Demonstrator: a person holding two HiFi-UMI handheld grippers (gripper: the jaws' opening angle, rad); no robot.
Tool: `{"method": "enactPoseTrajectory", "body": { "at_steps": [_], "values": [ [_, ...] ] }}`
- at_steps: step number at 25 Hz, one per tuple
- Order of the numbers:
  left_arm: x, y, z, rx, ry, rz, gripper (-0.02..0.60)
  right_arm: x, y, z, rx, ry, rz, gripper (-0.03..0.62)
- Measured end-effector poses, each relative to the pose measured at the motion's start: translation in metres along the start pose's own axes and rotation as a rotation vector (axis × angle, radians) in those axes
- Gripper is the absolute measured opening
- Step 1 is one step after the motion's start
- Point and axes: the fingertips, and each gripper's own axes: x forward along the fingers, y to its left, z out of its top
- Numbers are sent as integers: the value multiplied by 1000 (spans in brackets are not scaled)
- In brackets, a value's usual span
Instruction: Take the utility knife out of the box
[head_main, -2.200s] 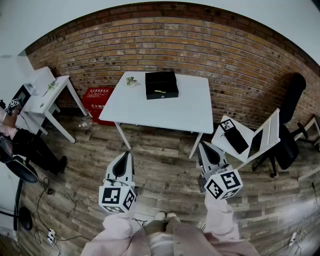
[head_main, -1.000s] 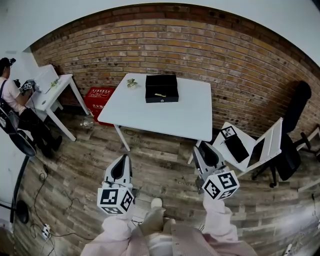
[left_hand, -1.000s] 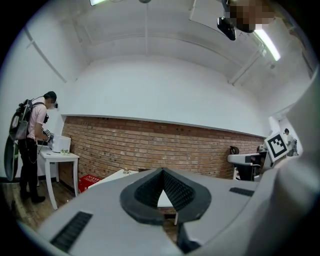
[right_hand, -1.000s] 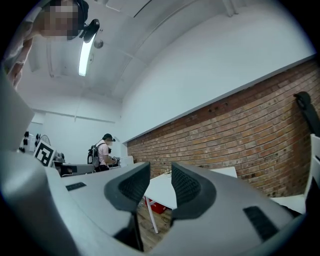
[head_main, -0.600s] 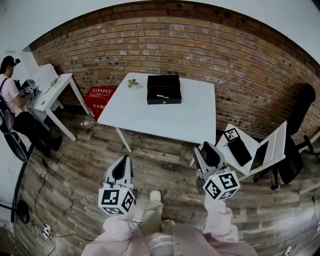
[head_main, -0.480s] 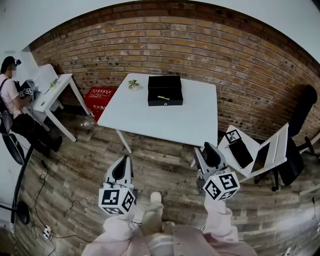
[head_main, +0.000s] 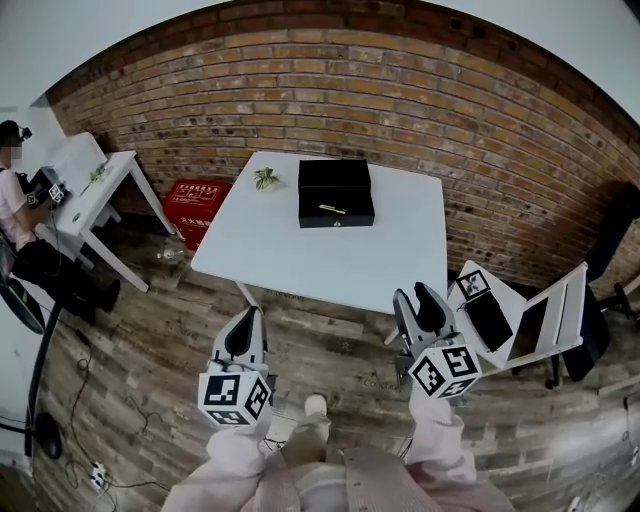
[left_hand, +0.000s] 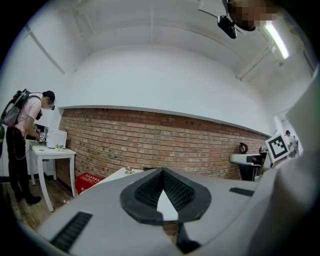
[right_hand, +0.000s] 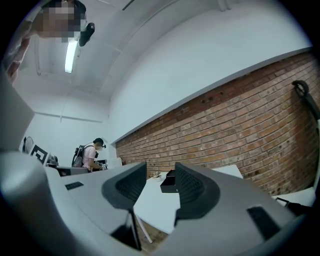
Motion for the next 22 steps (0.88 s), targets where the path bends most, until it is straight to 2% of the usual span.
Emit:
{"method": "enactPoseTrajectory", "body": {
  "at_steps": [10, 22],
  "values": [
    [78, 47, 2, -11, 26, -22, -8, 75, -25, -7, 32, -2, -73, 160],
    [137, 75, -6, -14, 54, -74, -8, 132, -28, -24, 15, 41, -83, 160]
  ]
}}
